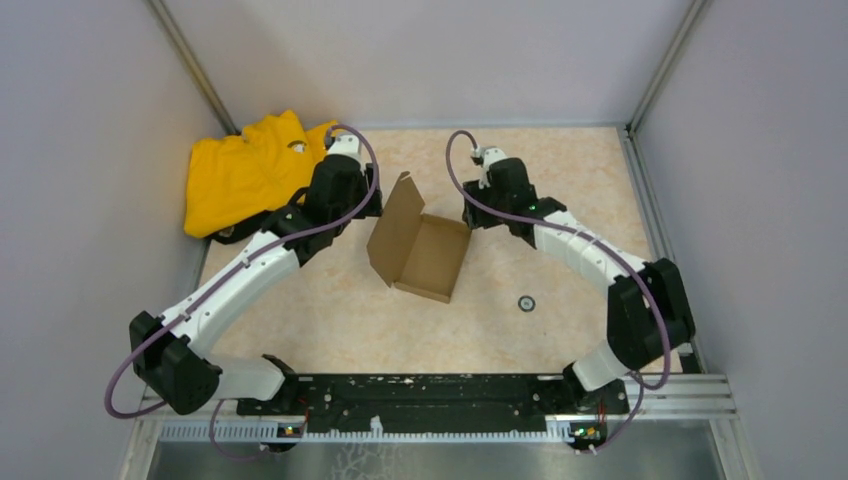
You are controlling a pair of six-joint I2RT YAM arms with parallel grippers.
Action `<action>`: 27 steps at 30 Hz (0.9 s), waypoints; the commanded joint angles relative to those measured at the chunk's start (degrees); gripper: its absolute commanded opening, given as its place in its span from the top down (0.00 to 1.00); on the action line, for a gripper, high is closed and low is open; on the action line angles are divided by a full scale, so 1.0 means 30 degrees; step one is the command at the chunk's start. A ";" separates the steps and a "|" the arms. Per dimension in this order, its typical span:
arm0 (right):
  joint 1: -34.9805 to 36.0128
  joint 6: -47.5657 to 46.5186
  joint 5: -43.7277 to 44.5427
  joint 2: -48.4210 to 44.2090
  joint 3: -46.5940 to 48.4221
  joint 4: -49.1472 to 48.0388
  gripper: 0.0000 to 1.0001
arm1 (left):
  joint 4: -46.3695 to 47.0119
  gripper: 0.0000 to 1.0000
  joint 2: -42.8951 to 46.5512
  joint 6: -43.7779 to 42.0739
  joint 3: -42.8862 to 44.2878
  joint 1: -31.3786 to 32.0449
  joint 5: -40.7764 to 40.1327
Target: Fold the paper box
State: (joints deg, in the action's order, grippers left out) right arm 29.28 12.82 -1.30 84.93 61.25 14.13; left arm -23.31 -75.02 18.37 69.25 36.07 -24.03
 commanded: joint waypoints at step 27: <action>0.0091 -1.0089 -0.3485 0.9677 0.5817 -0.2901 0.56 | 0.0380 0.32 -0.0050 -0.0322 -0.0717 -0.1276 0.0256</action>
State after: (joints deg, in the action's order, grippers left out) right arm 29.08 -16.12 -13.43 112.95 75.59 8.25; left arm -23.53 -75.07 18.13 67.55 32.60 -23.97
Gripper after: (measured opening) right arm 0.441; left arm 0.680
